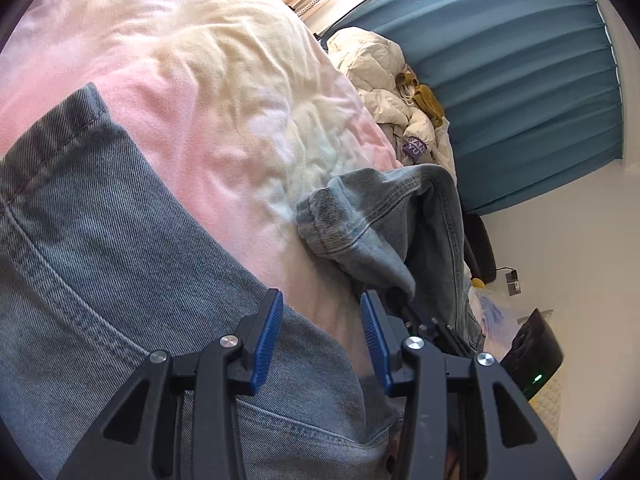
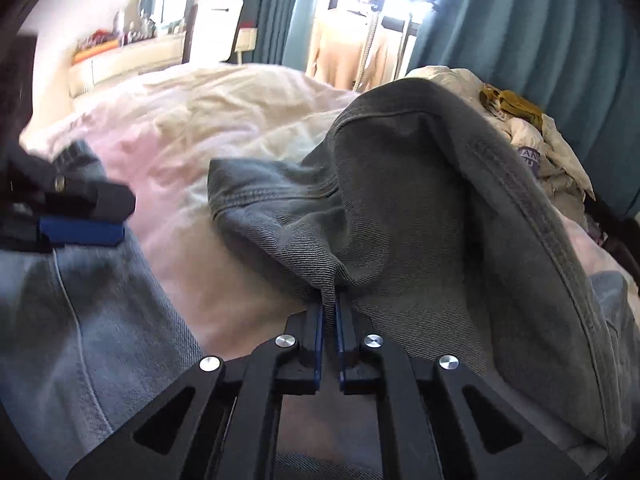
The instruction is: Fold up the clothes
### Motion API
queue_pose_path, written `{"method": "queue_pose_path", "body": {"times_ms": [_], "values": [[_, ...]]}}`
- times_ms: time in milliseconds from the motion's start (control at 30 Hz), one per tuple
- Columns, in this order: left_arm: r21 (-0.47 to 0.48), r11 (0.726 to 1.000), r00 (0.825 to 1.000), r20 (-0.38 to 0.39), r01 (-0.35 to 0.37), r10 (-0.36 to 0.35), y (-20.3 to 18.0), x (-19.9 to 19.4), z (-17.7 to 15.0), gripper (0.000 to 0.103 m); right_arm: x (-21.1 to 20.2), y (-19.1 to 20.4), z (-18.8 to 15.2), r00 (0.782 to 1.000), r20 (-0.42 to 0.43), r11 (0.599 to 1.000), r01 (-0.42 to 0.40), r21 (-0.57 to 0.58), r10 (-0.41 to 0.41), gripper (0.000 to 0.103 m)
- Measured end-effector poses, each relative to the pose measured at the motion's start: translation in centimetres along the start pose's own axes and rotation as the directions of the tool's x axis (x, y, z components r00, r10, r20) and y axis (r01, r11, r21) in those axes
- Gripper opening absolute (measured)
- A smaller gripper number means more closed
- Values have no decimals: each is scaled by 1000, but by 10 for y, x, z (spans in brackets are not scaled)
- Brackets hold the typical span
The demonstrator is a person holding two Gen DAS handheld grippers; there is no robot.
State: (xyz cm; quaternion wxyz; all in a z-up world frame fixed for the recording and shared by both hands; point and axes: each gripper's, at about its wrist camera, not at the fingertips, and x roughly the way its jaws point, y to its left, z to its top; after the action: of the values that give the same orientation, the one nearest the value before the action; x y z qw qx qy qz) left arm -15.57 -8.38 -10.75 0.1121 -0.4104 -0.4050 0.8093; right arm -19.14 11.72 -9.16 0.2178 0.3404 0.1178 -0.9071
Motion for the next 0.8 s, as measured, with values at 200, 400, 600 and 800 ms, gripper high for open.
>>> {"method": "queue_pose_path", "body": {"times_ms": [200, 400, 600, 800], "values": [[6, 999, 999, -24, 42, -41, -10, 0, -14, 41, -90, -67, 33, 964, 254, 942, -157, 297, 81, 3], [84, 996, 998, -46, 42, -38, -27, 5, -25, 41, -144, -162, 25, 906, 417, 735, -331, 591, 73, 3], [120, 992, 996, -90, 29, -18, -32, 16, -36, 41, -121, -253, -39, 929, 369, 461, -322, 827, -14, 3], [161, 987, 994, -110, 21, -3, -36, 24, -41, 41, -55, -296, -134, 957, 289, 86, -290, 953, 29, 3]]}}
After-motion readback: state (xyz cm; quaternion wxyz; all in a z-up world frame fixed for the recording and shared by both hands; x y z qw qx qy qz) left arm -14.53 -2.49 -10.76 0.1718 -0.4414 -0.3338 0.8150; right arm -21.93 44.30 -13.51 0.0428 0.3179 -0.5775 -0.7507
